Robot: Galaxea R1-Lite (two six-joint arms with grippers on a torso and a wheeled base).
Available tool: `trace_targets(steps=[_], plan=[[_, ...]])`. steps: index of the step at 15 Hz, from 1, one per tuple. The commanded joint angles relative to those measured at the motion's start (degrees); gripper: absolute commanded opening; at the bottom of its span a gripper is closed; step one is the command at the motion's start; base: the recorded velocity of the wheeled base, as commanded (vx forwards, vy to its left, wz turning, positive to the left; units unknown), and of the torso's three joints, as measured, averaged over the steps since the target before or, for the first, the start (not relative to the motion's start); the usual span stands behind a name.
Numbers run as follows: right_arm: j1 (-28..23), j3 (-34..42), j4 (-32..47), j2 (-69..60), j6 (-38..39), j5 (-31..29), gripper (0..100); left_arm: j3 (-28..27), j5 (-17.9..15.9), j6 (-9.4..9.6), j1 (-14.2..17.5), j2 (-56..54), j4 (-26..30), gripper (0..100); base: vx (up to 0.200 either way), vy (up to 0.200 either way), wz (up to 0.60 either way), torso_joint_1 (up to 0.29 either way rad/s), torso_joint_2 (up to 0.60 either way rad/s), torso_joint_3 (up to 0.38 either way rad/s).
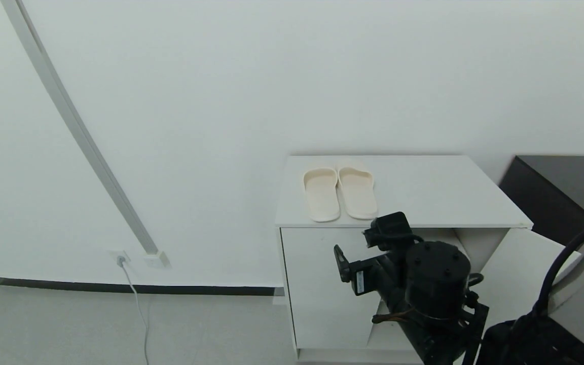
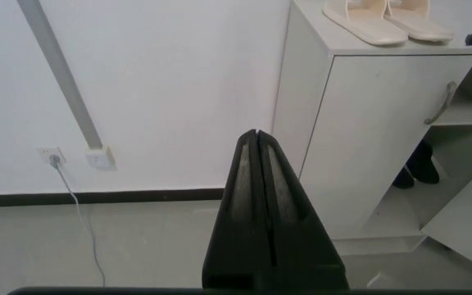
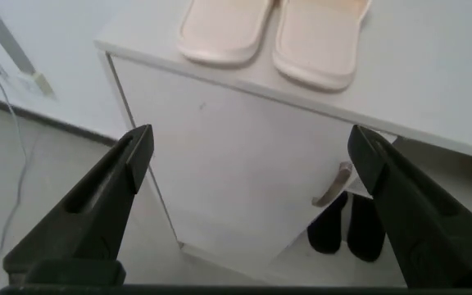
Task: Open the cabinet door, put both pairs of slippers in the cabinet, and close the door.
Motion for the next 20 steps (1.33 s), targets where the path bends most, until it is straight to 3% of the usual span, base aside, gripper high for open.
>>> trace_targets(steps=[1, 4, 6, 11, 20], plan=[[-0.80, -7.54, 9.94, -3.94, 2.71, 0.02, 100, 0.00, -0.01, 0.00, 0.01, 0.07, -0.02, 0, 0.000, 0.000, 0.00, 0.000, 0.00, 0.000], [-0.71, -20.20, 31.12, -6.40, 11.32, -0.42, 100, 0.00, -0.01, 0.00, 0.01, 0.07, -0.02, 0, 0.000, 0.000, 0.00, 0.000, 0.00, 0.000], [-0.45, -24.15, 37.45, -6.23, 15.02, -0.51, 100, 0.00, -0.01, 0.00, 0.01, 0.07, -0.02, 0, 0.000, 0.000, 0.00, 0.000, 0.00, 0.000], [-0.54, -23.71, 37.45, -5.26, 15.28, -1.21, 100, 0.00, -0.19, -0.09, 0.01, 0.07, -0.02, 0, 0.000, 0.000, 0.00, 0.000, 0.00, 0.000], [-1.50, -21.16, 33.05, -0.16, 15.28, -1.83, 100, -0.09, -0.19, -0.09, 0.01, 0.07, -0.02, 0, 0.200, 0.000, 0.00, 0.001, 0.00, 0.001]])
